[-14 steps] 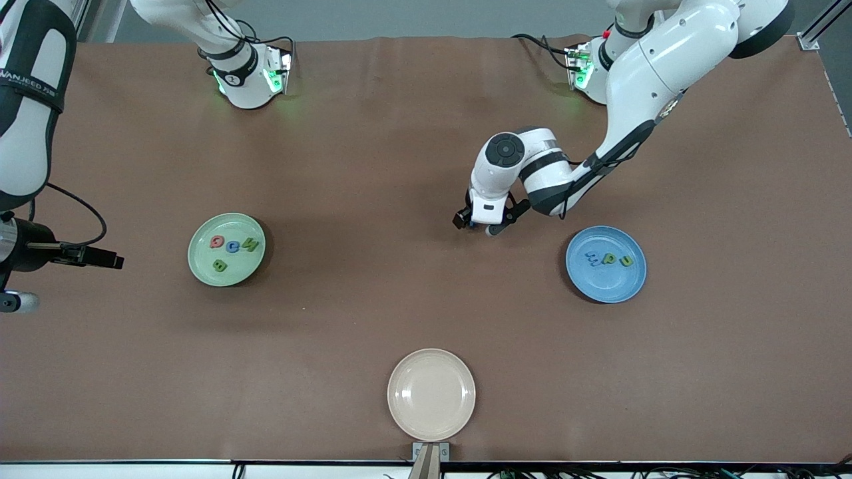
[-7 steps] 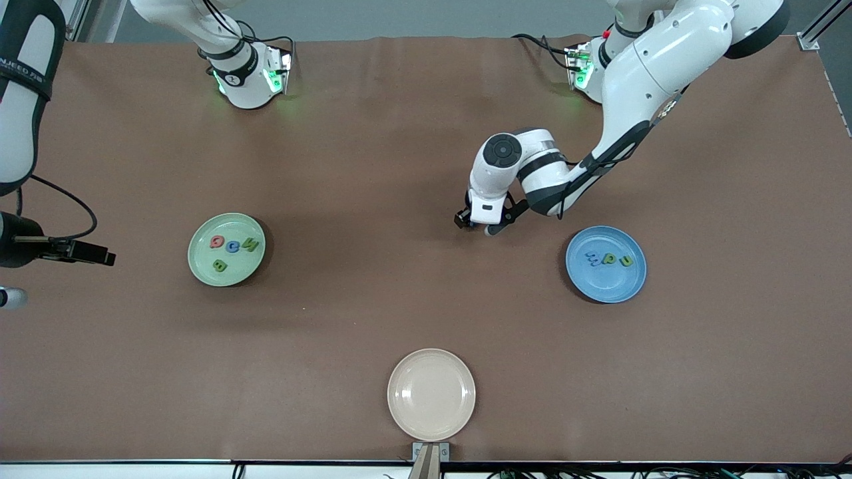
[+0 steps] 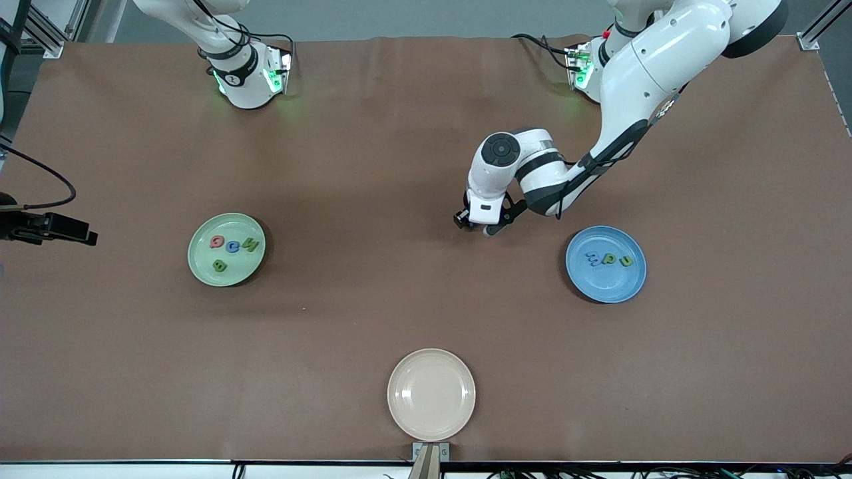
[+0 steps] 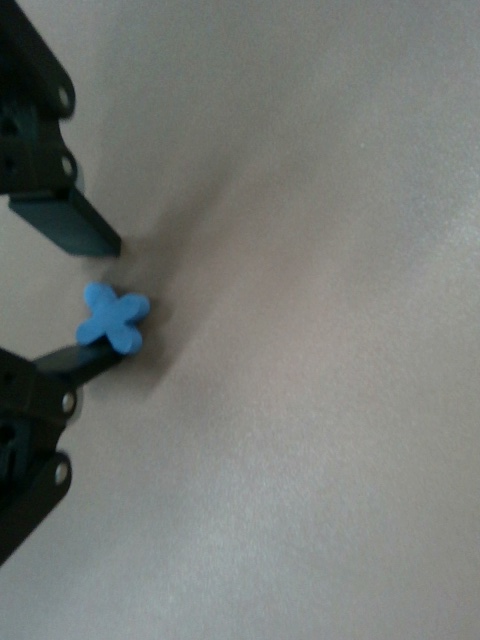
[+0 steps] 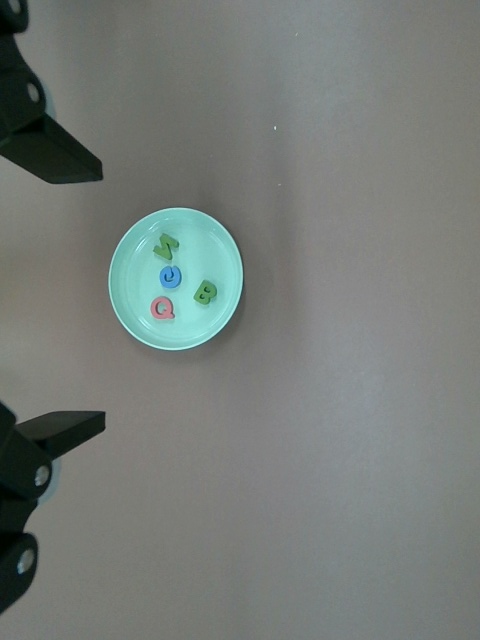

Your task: Sort upper and lower case letters into plates

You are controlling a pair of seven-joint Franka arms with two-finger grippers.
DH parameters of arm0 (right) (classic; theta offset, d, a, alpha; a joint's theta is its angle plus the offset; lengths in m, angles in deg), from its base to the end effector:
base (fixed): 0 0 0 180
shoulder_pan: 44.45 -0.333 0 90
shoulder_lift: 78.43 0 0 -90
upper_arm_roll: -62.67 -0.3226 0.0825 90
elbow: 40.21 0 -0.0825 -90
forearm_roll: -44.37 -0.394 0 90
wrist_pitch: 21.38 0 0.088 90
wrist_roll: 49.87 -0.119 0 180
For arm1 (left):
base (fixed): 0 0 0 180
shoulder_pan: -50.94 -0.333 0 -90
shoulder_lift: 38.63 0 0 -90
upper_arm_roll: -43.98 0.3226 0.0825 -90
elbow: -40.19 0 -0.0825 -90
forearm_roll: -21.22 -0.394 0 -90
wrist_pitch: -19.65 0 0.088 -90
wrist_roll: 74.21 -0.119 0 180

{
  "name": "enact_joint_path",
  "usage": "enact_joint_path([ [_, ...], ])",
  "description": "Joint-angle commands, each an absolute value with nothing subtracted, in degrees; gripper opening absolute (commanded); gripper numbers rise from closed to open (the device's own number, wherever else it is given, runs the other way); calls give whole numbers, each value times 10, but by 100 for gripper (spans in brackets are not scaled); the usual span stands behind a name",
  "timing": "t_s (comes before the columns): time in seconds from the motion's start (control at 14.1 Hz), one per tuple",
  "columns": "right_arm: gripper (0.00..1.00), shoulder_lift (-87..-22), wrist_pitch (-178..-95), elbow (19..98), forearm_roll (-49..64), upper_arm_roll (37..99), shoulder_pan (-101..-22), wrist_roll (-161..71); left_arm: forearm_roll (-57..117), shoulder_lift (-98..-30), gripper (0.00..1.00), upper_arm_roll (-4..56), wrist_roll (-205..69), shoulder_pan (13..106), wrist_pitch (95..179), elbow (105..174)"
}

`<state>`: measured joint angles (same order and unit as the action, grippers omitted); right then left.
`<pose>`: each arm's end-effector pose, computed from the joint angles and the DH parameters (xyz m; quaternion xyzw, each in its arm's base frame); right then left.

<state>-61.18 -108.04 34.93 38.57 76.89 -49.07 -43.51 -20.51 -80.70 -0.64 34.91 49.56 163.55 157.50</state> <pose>0.6419 -0.0720 0.5602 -0.9986 0.0239 0.0433 0.0202 0.4271 -0.4133 0.1559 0.9414 0.3344 -0.0287 0.0345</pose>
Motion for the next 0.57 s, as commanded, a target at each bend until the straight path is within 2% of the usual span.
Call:
enact_joint_path([
  [0.0,100,-643,-1087,391,407,723,-460,-441,-217,-807,32,6,362,506,1640,1571],
  [0.14,100,-668,-1109,423,430,696,-451,-441,-217,-807,23,6,361,506,1640,1571],
  [0.28,100,-691,-1134,458,430,694,-449,-441,-217,-805,15,6,361,506,1640,1570],
  [0.5,100,-700,-1137,467,430,677,-434,-441,-217,-798,13,6,357,499,1634,1566],
])
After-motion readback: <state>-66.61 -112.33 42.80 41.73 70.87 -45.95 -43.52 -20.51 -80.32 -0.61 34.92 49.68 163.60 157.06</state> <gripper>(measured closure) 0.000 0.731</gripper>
